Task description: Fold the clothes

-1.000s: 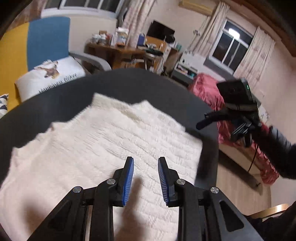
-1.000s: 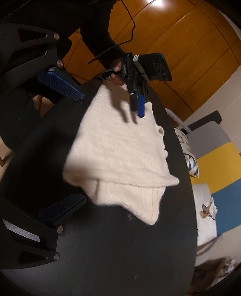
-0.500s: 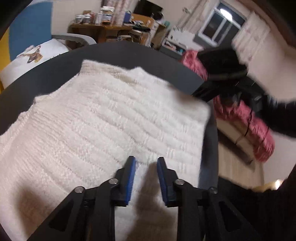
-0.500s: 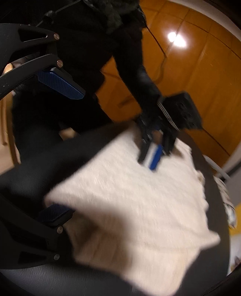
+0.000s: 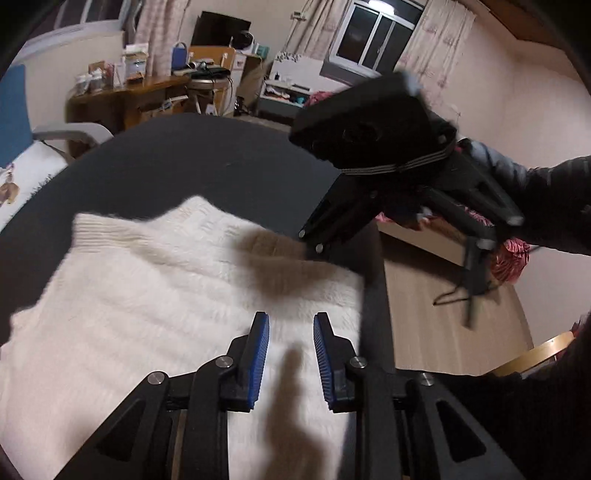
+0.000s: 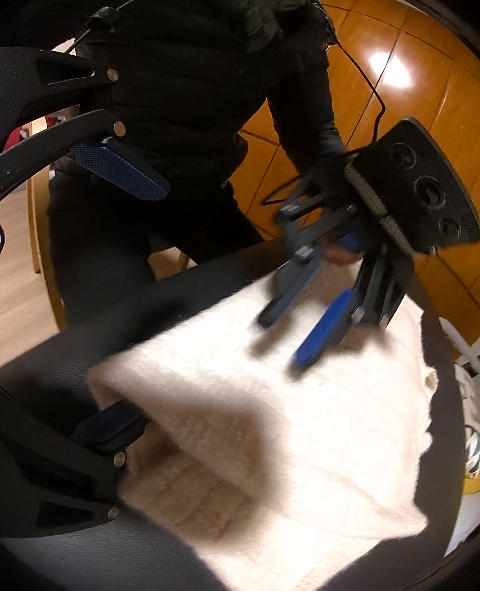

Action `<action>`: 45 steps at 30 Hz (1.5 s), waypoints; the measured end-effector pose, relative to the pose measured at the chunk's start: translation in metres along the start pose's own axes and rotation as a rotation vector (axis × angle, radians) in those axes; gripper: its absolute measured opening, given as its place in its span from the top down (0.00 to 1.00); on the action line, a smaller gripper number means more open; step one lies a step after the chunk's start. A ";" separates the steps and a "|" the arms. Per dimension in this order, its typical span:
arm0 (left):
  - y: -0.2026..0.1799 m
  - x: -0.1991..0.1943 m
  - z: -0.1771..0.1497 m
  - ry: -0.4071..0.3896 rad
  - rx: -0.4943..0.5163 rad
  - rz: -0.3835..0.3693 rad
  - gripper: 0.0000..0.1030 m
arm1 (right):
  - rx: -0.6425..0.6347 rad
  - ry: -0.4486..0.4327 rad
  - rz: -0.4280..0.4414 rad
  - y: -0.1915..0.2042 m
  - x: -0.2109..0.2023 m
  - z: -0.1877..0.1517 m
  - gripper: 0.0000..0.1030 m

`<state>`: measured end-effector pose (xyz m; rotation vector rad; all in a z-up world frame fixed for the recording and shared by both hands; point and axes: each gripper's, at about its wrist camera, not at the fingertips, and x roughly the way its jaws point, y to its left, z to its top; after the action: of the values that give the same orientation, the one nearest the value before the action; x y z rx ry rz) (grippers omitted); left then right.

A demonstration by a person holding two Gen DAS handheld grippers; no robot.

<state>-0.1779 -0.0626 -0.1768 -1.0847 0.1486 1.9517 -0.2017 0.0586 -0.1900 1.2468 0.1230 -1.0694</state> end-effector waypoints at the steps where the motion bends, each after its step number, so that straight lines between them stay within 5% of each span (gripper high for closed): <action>1: 0.004 0.007 0.001 0.006 -0.015 -0.004 0.76 | 0.004 -0.015 0.026 0.000 0.002 0.003 0.00; 3: 0.014 0.020 -0.006 0.010 -0.073 -0.021 0.77 | -0.006 0.022 0.061 0.003 0.009 0.004 0.00; 5: 0.028 0.022 -0.010 -0.018 -0.147 -0.079 0.78 | -0.032 0.167 0.047 0.007 0.026 -0.001 0.00; 7: 0.032 0.020 -0.011 -0.028 -0.178 -0.086 0.78 | -0.031 0.177 0.043 0.005 0.018 -0.008 0.00; 12: 0.035 -0.013 -0.008 -0.087 -0.155 -0.029 0.75 | 0.031 0.068 -0.067 -0.004 -0.017 -0.018 0.00; 20: 0.137 -0.062 0.015 -0.138 -0.254 0.195 0.71 | 0.060 -0.297 -0.235 0.006 -0.057 -0.006 0.00; 29: 0.184 -0.011 0.038 0.075 -0.221 0.008 0.68 | 0.045 -0.280 -0.257 -0.003 0.000 0.011 0.00; 45: 0.192 -0.016 0.034 0.160 -0.213 -0.080 0.67 | 0.074 -0.336 -0.226 -0.003 -0.002 -0.007 0.00</action>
<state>-0.3371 -0.1745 -0.1994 -1.3661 -0.0167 1.8391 -0.2020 0.0658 -0.1931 1.1192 -0.0344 -1.4764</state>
